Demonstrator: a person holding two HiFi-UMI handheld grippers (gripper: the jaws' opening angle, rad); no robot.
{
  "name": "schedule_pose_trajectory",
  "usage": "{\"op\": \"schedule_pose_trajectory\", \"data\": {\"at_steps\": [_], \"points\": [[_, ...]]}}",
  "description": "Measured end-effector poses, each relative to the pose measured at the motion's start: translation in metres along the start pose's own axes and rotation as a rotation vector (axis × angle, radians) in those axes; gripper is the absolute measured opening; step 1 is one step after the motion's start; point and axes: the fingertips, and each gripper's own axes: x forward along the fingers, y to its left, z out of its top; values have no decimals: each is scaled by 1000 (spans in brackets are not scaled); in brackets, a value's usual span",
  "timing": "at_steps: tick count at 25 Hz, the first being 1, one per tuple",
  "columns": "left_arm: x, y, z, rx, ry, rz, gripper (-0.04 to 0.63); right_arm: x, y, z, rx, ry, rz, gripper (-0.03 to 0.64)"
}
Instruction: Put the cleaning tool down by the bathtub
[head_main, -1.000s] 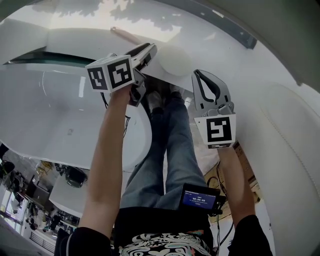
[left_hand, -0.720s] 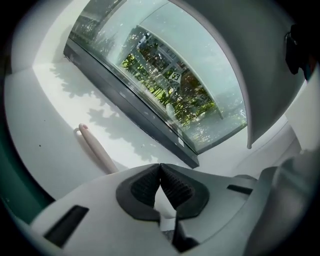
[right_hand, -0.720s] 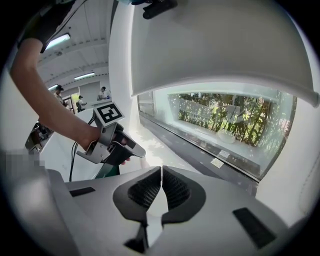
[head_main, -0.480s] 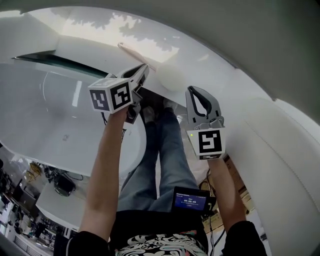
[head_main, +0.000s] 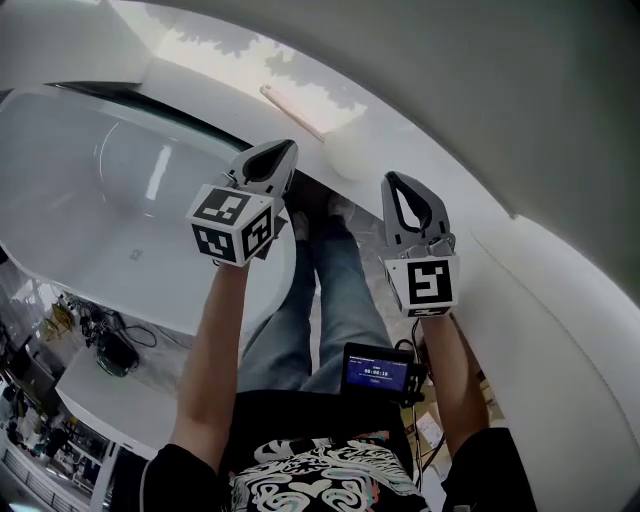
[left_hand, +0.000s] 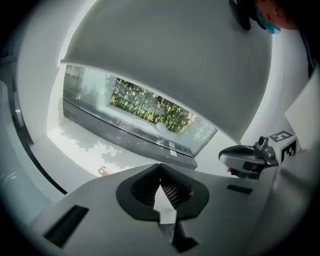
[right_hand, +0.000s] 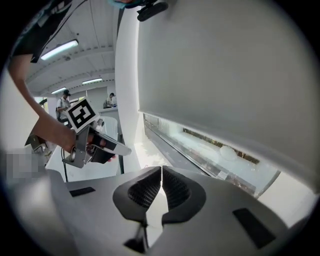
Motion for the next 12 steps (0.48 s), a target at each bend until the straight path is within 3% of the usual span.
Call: {"op": "schedule_pose_trajectory", "data": {"at_steps": [5, 12], "points": [[-32, -12, 18, 38, -27, 23, 17, -16, -9, 29, -31, -18, -14, 28], [-94, -44, 70, 163, -112, 38, 17, -63, -5, 83, -62, -67, -59, 28]]}}
